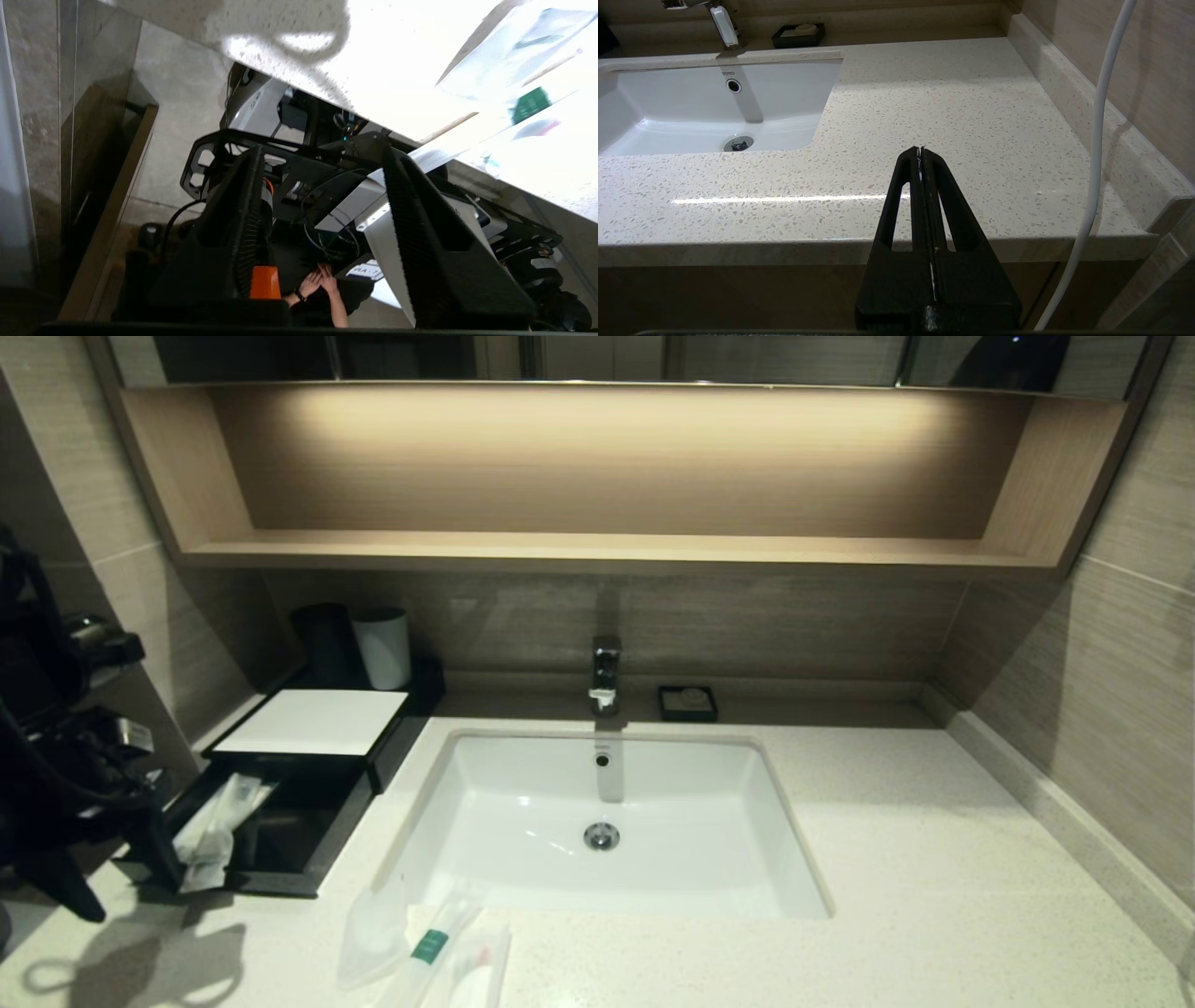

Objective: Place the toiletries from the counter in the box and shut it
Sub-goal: Place the bathroom toiletry into the drawer

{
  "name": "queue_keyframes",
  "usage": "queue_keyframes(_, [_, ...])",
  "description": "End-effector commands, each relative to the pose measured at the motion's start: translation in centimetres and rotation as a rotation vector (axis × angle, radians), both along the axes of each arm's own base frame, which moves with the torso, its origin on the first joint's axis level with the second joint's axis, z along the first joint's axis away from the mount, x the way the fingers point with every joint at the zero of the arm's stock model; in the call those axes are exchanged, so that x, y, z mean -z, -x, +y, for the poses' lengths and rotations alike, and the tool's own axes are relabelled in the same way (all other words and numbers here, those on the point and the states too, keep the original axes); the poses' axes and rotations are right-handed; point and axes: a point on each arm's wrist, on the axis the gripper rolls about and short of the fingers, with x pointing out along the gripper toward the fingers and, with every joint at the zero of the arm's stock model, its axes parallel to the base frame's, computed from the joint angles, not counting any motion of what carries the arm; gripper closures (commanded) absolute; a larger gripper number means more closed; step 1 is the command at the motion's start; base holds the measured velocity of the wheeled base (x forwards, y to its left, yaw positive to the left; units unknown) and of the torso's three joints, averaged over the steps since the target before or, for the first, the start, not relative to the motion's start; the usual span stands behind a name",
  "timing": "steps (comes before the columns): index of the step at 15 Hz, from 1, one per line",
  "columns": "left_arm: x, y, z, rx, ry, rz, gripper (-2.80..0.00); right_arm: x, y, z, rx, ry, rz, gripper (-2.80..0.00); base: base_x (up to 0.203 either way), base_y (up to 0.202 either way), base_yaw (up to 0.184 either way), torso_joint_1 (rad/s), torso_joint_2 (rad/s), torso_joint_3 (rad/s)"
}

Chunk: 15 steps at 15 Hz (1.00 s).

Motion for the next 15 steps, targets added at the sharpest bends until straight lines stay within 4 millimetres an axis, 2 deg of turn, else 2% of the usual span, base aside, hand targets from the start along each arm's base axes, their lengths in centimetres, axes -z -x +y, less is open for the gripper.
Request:
queue_keyframes(1, [2.2,-0.3,0.5,-0.015,0.013,0.058,0.0,0.0,0.0,0.0,0.0,-0.001,0.001,0.0,0.0,0.0,0.0,0.0,0.0,0.0])
queue_keyframes(3, [4.1,-1.2,1.7,-0.046,0.014,0.068,0.0,0.0,0.0,0.0,0.0,-0.001,0.001,0.0,0.0,0.0,0.0,0.0,0.0,0.0])
queue_keyframes(6, [5.9,-1.9,3.2,-0.077,0.018,0.072,0.0,0.0,0.0,0.0,-0.001,-0.001,0.001,0.0,0.0,0.0,0.0,0.0,0.0,0.0])
queue_keyframes(15, [6.8,-2.9,3.8,-0.077,0.0,0.017,0.0,0.0,0.0,0.0,-0.001,-0.001,0.001,0.0,0.0,0.0,0.0,0.0,0.0,0.0])
